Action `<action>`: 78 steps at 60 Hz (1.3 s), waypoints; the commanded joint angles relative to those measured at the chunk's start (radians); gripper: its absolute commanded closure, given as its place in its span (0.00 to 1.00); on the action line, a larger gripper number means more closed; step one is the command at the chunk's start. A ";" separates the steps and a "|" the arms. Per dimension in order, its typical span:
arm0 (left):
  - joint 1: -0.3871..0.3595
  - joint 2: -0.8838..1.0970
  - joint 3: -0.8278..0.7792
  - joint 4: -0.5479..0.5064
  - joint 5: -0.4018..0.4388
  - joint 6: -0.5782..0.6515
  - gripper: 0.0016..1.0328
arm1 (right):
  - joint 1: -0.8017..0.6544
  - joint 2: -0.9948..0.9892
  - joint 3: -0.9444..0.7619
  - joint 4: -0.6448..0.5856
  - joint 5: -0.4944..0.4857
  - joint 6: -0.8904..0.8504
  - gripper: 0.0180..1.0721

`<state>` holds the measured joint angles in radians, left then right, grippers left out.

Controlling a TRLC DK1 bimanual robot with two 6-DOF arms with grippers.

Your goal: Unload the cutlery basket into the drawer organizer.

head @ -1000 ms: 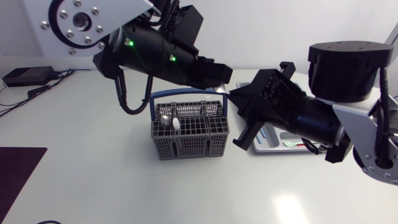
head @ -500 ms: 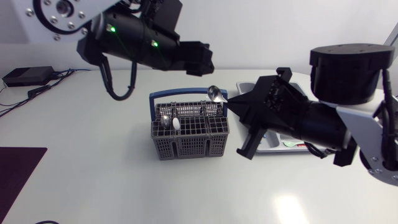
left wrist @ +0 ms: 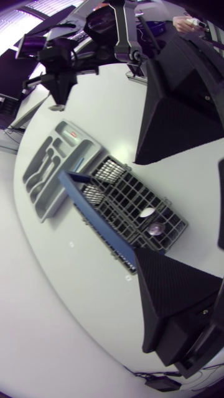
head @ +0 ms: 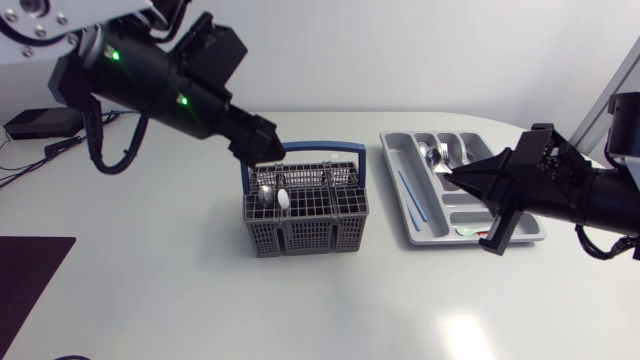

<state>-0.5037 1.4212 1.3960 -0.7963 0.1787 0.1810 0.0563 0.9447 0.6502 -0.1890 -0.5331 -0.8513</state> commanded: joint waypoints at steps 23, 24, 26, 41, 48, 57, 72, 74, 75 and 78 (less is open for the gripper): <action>-0.015 0.085 -0.167 0.035 0.050 -0.095 0.16 | -0.262 0.181 -0.001 -0.046 -0.122 -0.212 0.94; -0.016 0.088 -0.169 0.042 0.050 -0.100 0.18 | -0.268 0.186 0.003 -0.046 -0.126 -0.213 0.94; -0.016 0.093 -0.170 0.054 0.051 -0.115 0.22 | -0.276 0.192 0.008 -0.046 -0.133 -0.213 0.94; -0.039 0.127 -0.183 0.167 0.013 -0.170 0.39 | -0.312 0.230 0.026 -0.050 -0.140 -0.246 0.94; -0.055 0.168 -0.180 0.183 -0.010 -0.178 0.42 | -0.342 0.256 0.042 -0.063 -0.154 -0.285 0.94; -0.070 0.213 -0.169 0.203 -0.047 -0.196 0.43 | -0.383 0.333 0.088 -0.093 -0.168 -0.354 0.94; -0.064 0.208 -0.176 0.216 -0.114 -0.207 0.43 | -0.424 0.430 0.147 -0.125 -0.182 -0.414 0.94; -0.062 0.200 -0.178 0.218 -0.114 -0.207 0.43 | -0.424 0.439 0.149 -0.125 -0.182 -0.420 0.94; -0.061 0.196 -0.178 0.218 -0.116 -0.207 0.43 | -0.426 0.442 0.151 -0.125 -0.182 -0.422 0.94; -0.059 0.180 -0.178 0.220 -0.117 -0.207 0.43 | -0.426 0.451 0.155 -0.125 -0.182 -0.427 0.94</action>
<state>-0.5716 1.6238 1.2430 -0.5819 0.0753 -0.0044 -0.3622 1.3689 0.7811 -0.2970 -0.7071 -1.2404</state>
